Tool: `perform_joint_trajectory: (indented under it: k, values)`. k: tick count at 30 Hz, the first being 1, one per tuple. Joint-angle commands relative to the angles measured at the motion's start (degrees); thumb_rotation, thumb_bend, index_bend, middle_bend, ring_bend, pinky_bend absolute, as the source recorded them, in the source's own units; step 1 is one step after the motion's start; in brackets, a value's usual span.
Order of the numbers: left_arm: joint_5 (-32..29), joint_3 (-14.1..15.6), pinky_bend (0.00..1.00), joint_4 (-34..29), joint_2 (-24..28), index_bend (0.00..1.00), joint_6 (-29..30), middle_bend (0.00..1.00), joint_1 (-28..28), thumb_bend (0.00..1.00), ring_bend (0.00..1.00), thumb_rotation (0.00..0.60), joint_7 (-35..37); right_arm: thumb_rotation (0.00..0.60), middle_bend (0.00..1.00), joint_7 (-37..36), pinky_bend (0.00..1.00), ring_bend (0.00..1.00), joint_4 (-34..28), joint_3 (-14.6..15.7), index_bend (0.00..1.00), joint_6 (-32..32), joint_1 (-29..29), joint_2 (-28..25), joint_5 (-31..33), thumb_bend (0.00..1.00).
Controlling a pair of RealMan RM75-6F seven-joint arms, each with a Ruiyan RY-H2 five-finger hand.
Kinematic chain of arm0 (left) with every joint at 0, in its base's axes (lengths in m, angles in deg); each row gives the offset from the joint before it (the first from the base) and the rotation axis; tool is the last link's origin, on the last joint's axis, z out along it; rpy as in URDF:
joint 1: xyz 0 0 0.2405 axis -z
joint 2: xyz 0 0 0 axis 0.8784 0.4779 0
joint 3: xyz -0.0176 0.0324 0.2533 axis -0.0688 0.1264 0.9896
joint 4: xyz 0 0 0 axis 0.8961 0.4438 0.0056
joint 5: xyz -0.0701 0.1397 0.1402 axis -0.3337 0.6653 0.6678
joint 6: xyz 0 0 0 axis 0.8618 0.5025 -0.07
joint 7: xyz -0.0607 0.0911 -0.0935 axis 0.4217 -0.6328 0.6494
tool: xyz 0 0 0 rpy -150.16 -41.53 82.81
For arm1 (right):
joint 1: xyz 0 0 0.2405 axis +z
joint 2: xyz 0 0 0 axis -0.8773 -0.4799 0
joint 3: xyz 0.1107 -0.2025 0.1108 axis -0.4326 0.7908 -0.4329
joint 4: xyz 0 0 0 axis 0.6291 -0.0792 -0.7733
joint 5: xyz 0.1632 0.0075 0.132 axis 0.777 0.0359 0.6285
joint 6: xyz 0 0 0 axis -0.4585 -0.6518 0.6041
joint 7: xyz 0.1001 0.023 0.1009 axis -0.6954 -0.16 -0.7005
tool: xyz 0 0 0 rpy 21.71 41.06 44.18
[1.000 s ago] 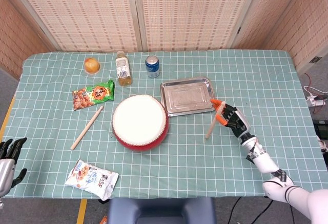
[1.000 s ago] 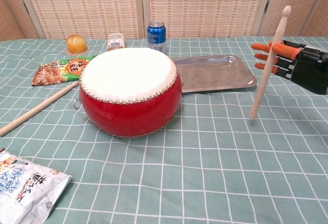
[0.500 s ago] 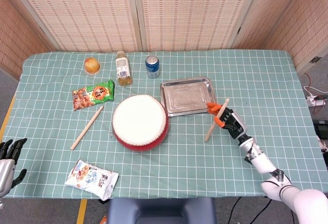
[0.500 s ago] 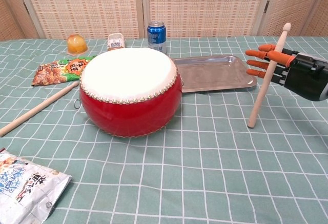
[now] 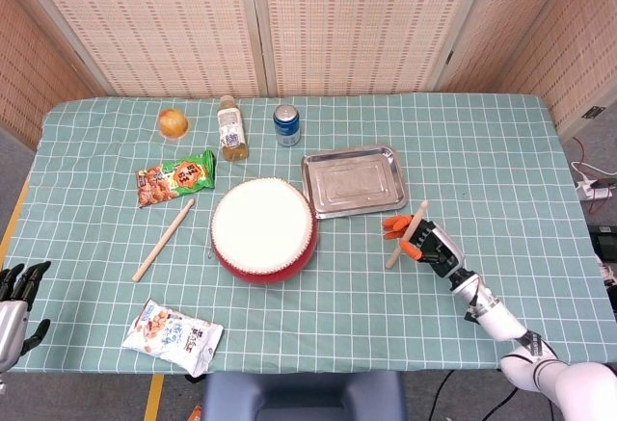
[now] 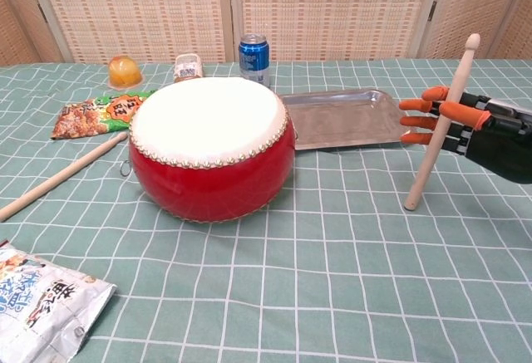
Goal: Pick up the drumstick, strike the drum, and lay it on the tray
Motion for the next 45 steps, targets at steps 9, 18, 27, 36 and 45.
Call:
perform_joint_trajectory:
  k: [9, 18, 27, 36, 45]
  values:
    - [-0.1, 0.1, 0.06, 0.1, 0.0, 0.07, -0.1, 0.10, -0.1, 0.27, 0.04, 0.600, 0.2, 0.600, 0.34, -1.3, 0.35, 0.32, 0.9, 2.3, 0.50, 1.3, -0.5, 1.1, -0.5, 0.42]
    - [0.0, 0.3, 0.06, 0.4, 0.2, 0.07, -0.6, 0.10, -0.1, 0.26, 0.04, 0.600, 1.8, 0.600, 0.36, -1.4, 0.36, 0.36, 3.4, 3.6, 0.50, 2.6, -0.3, 3.0, -1.0, 0.43]
    - [-0.2, 0.4, 0.06, 1.2, 0.0, 0.07, -0.5, 0.10, -0.3, 0.27, 0.04, 0.600, 2.5, 0.600, 0.38, 0.1, 0.38, 0.38, 4.2, 4.6, 0.51, 2.9, 0.0, 4.1, -1.5, 0.37]
    - [-0.2, 0.4, 0.05, 1.9, -0.5, 0.07, -0.6, 0.10, -0.4, 0.26, 0.04, 0.600, 2.9, 0.600, 0.53, 3.2, 0.50, 0.55, 3.8, 4.3, 0.59, 4.6, 0.5, 5.5, -0.7, 0.11]
    - [-0.5, 0.5, 0.04, 2.2, -0.5, 0.07, -1.0, 0.10, -0.4, 0.27, 0.04, 0.600, 3.3, 0.600, 0.80, 6.7, 0.82, 0.85, 2.1, 3.0, 0.98, 6.2, 1.3, 6.6, 0.6, 0.11]
